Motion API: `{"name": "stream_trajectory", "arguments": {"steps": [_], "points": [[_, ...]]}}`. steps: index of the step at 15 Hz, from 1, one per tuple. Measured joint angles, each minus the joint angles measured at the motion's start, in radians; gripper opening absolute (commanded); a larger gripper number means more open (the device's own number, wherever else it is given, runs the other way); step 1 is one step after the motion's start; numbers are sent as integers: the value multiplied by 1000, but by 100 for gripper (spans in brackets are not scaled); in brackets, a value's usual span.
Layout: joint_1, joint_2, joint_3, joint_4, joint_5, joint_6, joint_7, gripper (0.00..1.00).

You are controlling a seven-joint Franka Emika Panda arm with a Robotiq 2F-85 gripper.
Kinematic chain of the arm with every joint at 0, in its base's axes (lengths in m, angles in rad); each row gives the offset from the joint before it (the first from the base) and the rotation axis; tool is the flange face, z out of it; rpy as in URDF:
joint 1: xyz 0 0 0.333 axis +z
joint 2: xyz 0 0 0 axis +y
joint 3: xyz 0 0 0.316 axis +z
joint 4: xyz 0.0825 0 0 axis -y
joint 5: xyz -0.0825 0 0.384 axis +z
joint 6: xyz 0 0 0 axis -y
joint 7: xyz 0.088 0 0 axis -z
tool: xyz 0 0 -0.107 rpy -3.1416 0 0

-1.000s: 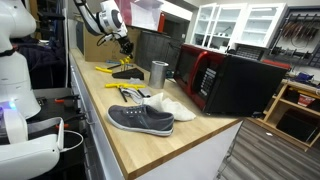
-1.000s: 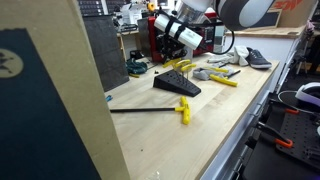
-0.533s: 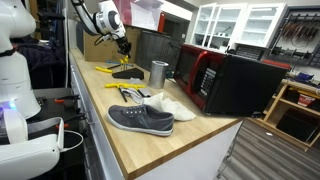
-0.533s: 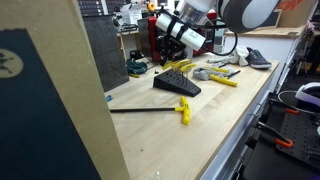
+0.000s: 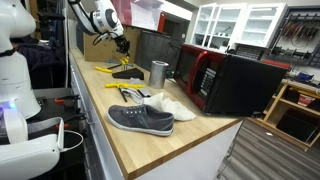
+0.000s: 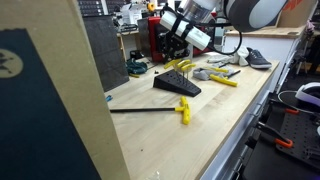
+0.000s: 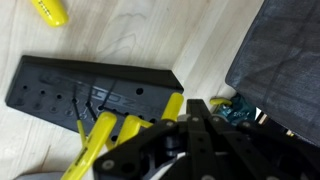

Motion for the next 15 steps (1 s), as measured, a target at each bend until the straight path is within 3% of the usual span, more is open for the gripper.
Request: {"name": "stream_trajectory", "arguments": {"steps": [7, 12, 15], "points": [[21, -112, -1, -42, 6, 24, -21, 0], [85, -88, -27, -66, 121, 21, -21, 0], [168, -85, -61, -65, 227, 9, -39, 0]]}}
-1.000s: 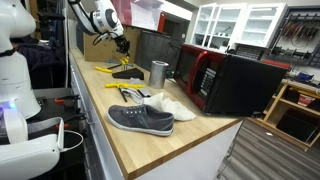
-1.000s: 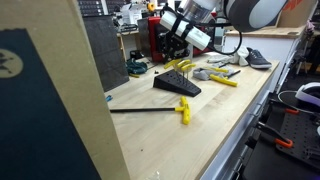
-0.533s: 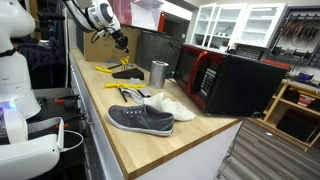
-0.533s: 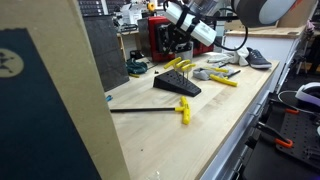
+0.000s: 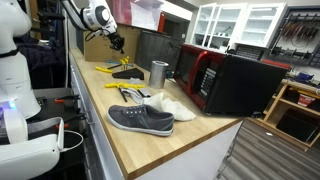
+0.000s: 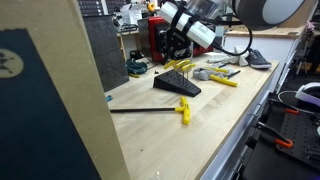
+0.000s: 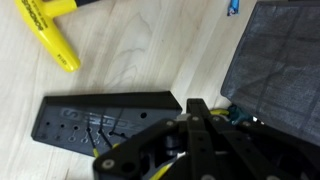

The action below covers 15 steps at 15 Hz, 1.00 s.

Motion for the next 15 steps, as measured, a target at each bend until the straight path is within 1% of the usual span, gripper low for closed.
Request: {"name": "stream_trajectory", "arguments": {"steps": [3, 5, 6, 7, 9, 10, 12, 15], "points": [[148, 1, -68, 1, 191, -72, -83, 0], [271, -11, -142, 6, 344, -150, -166, 0], [320, -31, -170, 9, 428, -199, -221, 0], [368, -60, -207, 12, 483, -255, -257, 0], [449, -143, -284, 17, 529, -370, -281, 0], [471, -192, -313, 18, 532, -426, -282, 0], [481, -290, -345, 18, 529, -519, -280, 0], [442, -406, -347, 18, 471, -591, -226, 0]]}}
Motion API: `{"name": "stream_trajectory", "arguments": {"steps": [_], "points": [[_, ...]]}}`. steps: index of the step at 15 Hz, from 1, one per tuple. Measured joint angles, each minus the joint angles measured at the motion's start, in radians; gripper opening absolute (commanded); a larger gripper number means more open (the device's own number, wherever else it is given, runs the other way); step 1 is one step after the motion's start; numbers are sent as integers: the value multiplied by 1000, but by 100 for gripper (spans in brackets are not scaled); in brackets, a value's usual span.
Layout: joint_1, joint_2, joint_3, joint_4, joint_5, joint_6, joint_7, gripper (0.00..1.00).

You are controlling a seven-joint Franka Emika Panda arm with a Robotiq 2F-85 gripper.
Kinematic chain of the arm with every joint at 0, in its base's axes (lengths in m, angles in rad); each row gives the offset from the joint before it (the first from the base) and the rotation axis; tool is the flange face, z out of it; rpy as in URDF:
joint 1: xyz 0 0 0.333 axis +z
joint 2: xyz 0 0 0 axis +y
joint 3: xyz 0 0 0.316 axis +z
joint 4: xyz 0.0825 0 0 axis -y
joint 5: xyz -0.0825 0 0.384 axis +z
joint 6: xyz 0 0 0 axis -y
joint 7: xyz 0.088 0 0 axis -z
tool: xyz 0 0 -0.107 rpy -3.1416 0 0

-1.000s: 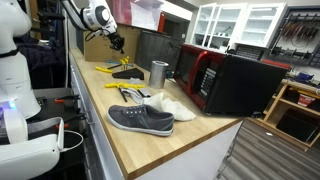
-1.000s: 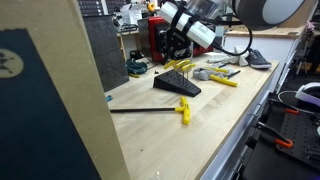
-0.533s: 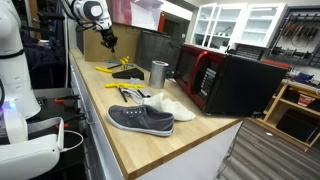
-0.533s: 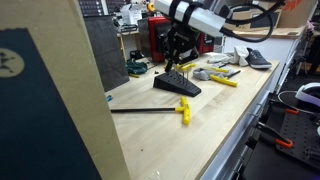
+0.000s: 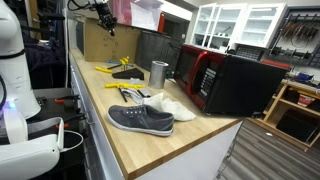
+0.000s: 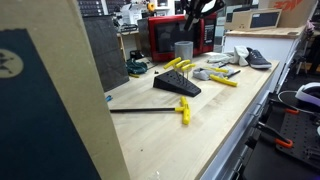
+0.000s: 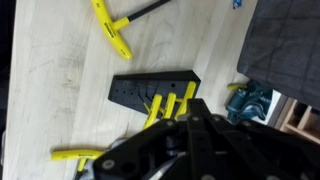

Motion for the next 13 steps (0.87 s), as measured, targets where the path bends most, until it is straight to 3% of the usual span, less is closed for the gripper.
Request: {"name": "stream_trajectory", "arguments": {"steps": [7, 8, 9, 12, 13], "points": [[-106, -96, 33, -1, -59, -41, 180, 0], [-108, -98, 33, -1, -58, -45, 206, 26], [-106, -98, 34, -1, -56, -48, 224, 2], [-104, -97, 34, -1, -59, -49, 225, 23], [-104, -96, 34, -1, -59, -49, 225, 26]]}}
